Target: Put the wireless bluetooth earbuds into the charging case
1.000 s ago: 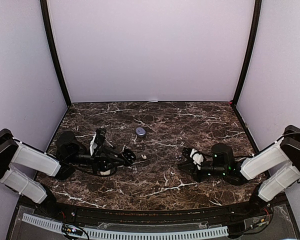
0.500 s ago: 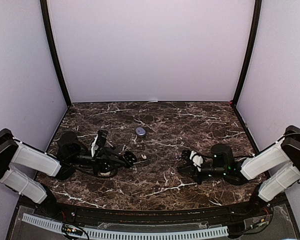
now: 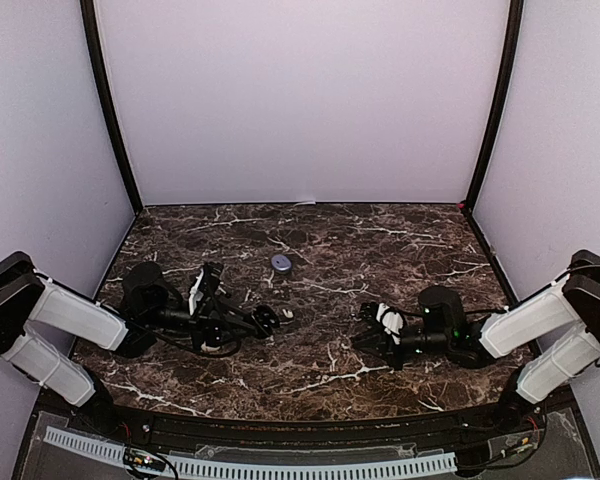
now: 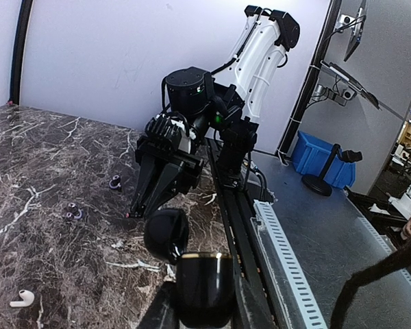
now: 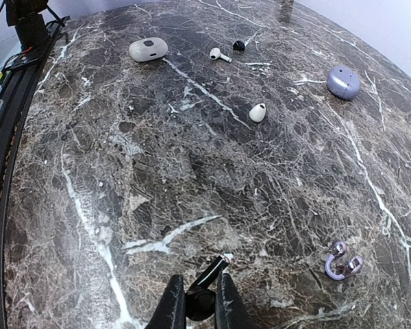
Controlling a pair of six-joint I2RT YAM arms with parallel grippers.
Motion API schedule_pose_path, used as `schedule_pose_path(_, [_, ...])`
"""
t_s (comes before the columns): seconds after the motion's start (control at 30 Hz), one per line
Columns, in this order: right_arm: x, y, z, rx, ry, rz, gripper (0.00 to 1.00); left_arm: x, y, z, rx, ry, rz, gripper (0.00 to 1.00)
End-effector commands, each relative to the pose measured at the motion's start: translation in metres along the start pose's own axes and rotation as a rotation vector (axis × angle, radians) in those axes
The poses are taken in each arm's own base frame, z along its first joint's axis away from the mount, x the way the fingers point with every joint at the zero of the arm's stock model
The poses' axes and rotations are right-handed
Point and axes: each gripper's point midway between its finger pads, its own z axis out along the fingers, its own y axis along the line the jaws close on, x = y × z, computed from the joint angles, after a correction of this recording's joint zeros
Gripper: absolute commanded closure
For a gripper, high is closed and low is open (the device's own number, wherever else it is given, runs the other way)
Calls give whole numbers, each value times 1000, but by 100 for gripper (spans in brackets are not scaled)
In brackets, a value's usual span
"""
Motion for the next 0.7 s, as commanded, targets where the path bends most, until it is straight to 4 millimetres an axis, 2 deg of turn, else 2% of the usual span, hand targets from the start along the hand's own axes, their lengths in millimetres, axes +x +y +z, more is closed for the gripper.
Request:
schedule_pose_path(0.0, [-13,6,2,-32,-26,-31,95,-5,-4,6,43,1,40,77])
schedule_pose_path(0.67, [-22,14,-11,-57,-41,-60,96,2,-2,21,98,26,53,77])
